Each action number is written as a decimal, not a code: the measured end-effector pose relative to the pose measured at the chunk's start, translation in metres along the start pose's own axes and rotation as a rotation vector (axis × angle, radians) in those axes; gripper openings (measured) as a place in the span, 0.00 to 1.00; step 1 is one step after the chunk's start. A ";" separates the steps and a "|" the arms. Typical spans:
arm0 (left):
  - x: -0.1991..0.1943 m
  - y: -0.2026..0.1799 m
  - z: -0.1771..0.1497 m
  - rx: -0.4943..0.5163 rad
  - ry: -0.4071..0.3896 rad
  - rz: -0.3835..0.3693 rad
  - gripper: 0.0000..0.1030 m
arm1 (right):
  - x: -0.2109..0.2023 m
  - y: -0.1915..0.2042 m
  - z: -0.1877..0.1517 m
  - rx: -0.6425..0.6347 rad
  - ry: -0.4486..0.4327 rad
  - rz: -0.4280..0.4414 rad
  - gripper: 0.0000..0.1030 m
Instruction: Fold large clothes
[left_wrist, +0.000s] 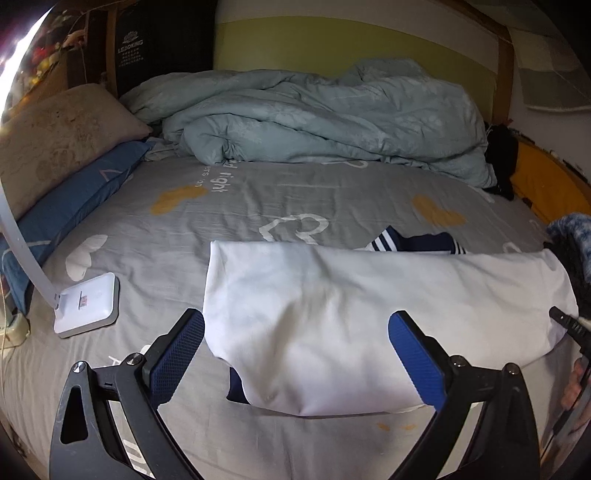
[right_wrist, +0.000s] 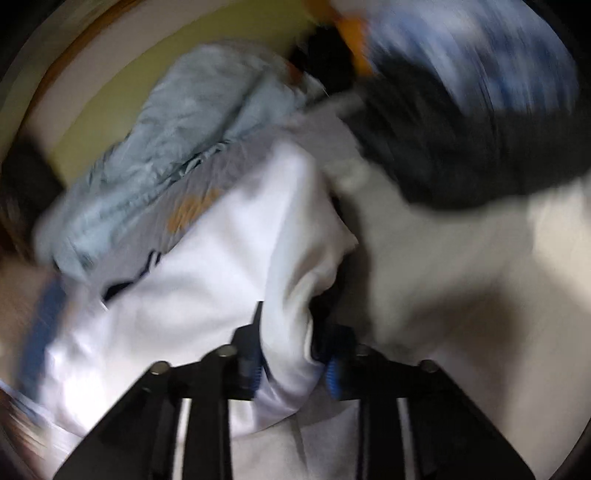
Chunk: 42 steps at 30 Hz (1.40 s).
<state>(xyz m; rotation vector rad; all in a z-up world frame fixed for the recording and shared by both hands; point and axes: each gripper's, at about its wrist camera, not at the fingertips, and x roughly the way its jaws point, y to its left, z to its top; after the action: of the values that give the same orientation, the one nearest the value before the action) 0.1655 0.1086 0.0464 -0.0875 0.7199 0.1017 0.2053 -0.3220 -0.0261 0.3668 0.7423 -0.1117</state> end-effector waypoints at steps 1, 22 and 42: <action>-0.002 0.001 0.001 -0.005 -0.004 -0.006 0.97 | -0.005 0.014 -0.001 -0.077 -0.031 -0.052 0.17; -0.042 0.027 0.022 -0.102 -0.078 -0.057 0.97 | 0.011 0.205 -0.050 -0.448 0.185 0.124 0.22; -0.049 0.032 0.023 -0.127 -0.090 -0.053 0.97 | -0.053 0.175 -0.006 -0.297 0.008 0.334 0.49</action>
<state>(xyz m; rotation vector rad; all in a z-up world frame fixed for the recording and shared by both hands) 0.1399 0.1395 0.0947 -0.2224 0.6204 0.0998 0.2025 -0.1583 0.0562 0.2036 0.6840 0.3125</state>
